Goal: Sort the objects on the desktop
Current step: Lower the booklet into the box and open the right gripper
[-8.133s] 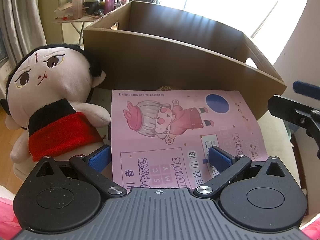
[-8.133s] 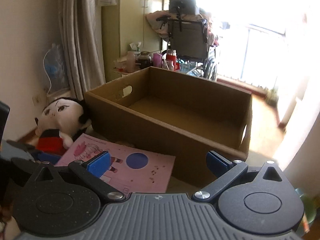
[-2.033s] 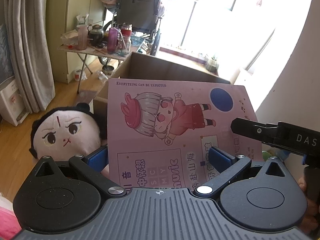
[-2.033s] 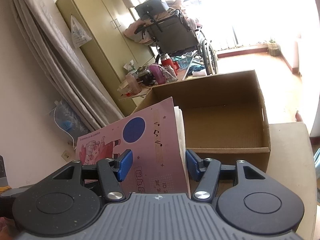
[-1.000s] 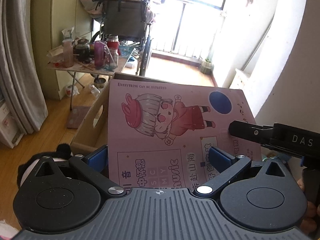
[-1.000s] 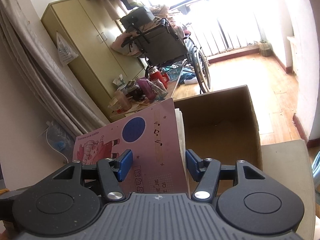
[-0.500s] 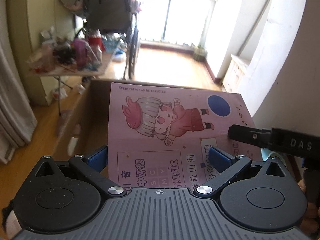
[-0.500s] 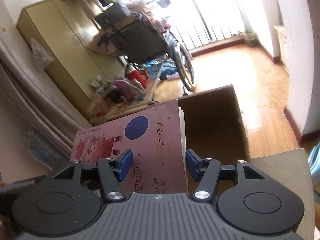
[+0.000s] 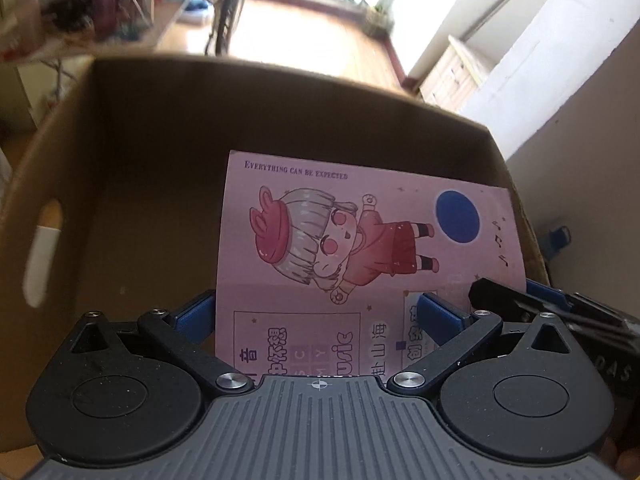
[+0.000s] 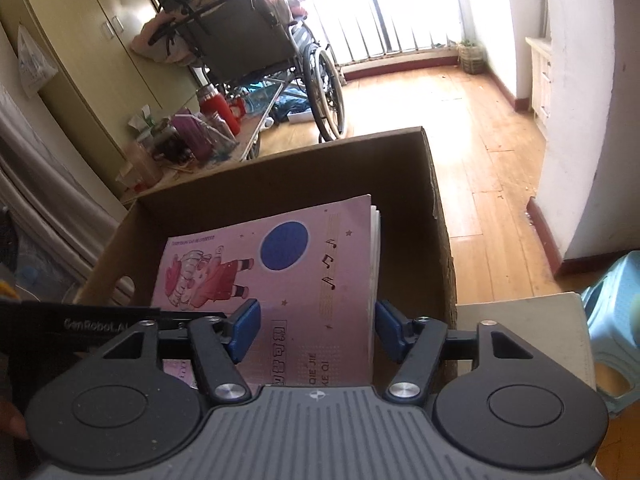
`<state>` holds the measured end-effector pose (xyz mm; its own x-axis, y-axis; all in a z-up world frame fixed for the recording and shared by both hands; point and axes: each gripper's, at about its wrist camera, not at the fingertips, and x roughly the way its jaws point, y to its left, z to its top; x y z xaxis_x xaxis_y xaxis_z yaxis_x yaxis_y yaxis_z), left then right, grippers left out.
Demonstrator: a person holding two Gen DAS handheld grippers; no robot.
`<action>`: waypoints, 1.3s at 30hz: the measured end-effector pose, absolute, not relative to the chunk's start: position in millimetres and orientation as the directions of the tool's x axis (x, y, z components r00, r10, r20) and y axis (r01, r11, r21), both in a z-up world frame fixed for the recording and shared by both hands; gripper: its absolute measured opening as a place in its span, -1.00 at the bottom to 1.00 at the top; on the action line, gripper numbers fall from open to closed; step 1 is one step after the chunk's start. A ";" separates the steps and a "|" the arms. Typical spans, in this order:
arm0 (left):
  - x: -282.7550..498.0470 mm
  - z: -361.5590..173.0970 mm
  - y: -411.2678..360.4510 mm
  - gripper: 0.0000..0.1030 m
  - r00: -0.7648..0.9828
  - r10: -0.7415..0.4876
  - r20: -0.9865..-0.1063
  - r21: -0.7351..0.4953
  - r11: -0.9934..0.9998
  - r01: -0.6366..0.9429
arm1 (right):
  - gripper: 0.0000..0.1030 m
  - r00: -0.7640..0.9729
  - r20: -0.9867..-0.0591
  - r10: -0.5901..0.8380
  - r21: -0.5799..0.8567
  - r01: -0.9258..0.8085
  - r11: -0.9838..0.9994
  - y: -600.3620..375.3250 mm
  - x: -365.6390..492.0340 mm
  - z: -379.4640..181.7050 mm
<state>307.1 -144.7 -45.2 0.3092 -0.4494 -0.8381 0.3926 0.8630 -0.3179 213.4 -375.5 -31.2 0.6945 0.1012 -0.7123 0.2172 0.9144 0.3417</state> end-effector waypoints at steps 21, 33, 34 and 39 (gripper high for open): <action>333.3 -67.3 -124.1 1.00 0.154 -0.453 -0.878 -0.399 0.871 0.287 | 0.22 0.475 -0.798 0.371 0.419 -0.006 0.908 -363.2 223.4 -15.9; 350.7 -95.3 -110.6 1.00 -0.022 -0.484 -0.875 -0.479 0.860 0.177 | 0.20 0.007 -0.916 0.402 0.402 -0.009 0.916 -312.7 289.3 -87.8; 350.6 -96.5 -110.4 1.00 -0.028 -0.482 -0.876 -0.479 0.860 0.176 | 0.20 -0.007 -0.920 0.391 0.391 -0.015 0.920 -311.0 290.9 -93.2; 349.1 -103.0 -111.8 1.00 -0.049 -0.466 -0.883 -0.466 0.863 0.192 | 0.21 -0.027 -0.929 0.369 0.369 -0.015 0.929 -307.4 295.8 -105.3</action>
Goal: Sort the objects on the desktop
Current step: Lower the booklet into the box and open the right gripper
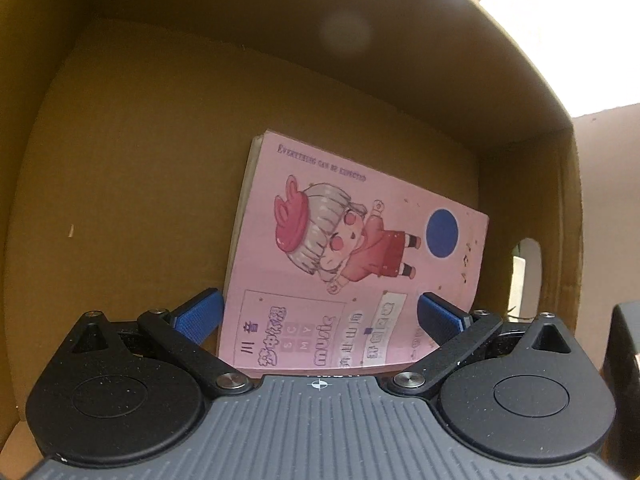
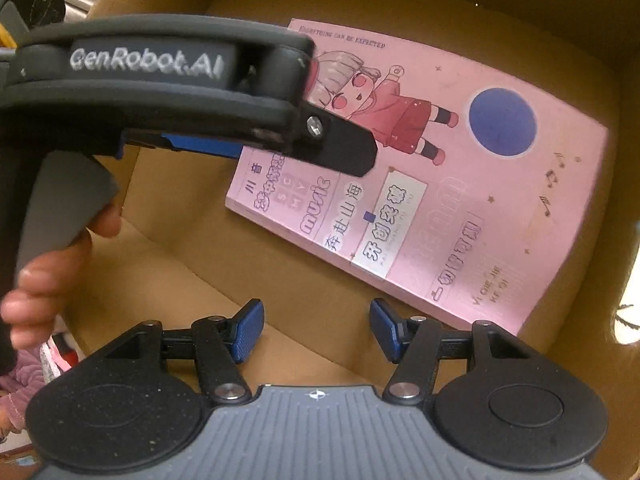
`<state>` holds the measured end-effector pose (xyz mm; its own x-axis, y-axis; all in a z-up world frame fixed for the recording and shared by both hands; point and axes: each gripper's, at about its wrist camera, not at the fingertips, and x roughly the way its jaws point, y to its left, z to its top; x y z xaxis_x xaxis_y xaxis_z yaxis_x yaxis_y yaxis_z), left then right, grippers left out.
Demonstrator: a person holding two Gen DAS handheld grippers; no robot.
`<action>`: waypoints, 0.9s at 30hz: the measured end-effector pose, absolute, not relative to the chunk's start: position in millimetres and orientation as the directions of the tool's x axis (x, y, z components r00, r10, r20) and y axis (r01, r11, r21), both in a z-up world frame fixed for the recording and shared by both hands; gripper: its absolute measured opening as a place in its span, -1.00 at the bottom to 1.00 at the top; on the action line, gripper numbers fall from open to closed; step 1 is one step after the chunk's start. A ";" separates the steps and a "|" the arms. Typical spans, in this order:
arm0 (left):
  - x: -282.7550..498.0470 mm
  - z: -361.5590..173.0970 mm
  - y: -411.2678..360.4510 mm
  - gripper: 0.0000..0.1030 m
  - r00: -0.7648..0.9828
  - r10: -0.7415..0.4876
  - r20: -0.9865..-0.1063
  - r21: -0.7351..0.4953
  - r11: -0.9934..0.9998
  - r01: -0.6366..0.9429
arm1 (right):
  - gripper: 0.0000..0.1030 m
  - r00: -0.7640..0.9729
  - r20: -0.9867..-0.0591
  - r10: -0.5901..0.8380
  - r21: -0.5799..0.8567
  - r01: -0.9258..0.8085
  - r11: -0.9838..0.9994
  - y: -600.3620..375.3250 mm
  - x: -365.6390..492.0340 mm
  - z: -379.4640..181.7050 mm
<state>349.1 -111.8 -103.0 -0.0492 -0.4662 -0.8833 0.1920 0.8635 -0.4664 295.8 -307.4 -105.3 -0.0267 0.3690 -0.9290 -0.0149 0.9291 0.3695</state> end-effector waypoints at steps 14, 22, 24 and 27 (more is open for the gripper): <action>350.7 -99.0 -118.3 1.00 -0.001 -0.532 -0.847 -0.518 0.823 0.231 | 0.20 0.098 -0.938 0.333 0.335 0.006 0.942 -317.9 290.2 -97.6; 357.5 -99.3 -116.5 1.00 0.042 -0.553 -0.832 -0.530 0.814 0.238 | 0.21 0.174 -0.927 0.332 0.344 0.043 0.938 -325.4 289.3 -93.7; 358.7 -99.5 -115.1 1.00 0.049 -0.554 -0.831 -0.530 0.816 0.233 | 0.21 0.190 -0.926 0.327 0.341 0.050 0.939 -326.8 288.8 -92.8; 354.9 -98.5 -113.0 1.00 0.053 -0.551 -0.833 -0.527 0.819 0.229 | 0.22 0.215 -0.925 0.314 0.334 0.061 0.941 -328.9 286.7 -91.5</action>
<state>354.9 -113.0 -98.5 0.0529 -0.5507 -0.8330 0.2285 0.8187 -0.5268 286.7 -328.9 -91.5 0.2155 0.3138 -0.9247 0.0614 0.9407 0.3335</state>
